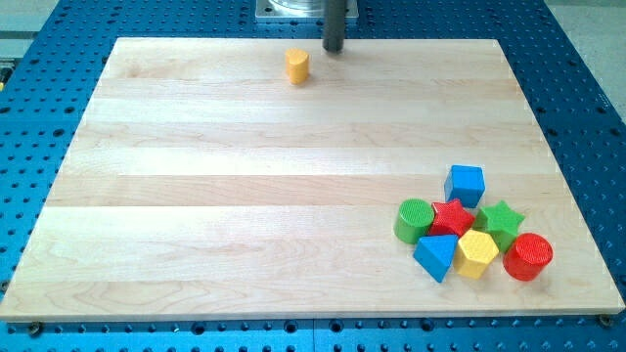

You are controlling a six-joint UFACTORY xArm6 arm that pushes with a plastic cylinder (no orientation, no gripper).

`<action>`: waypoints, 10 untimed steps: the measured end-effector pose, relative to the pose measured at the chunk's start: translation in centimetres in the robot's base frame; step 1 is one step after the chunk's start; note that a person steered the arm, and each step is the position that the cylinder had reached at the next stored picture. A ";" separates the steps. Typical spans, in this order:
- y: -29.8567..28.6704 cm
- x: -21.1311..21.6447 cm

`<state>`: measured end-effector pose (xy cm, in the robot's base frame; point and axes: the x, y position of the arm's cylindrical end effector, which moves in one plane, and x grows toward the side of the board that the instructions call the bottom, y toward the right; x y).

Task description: Push the heart into the red star

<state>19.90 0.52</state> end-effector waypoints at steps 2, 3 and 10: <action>2.9 13.6; -1.5 6.8; -2.5 18.9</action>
<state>38.85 -2.00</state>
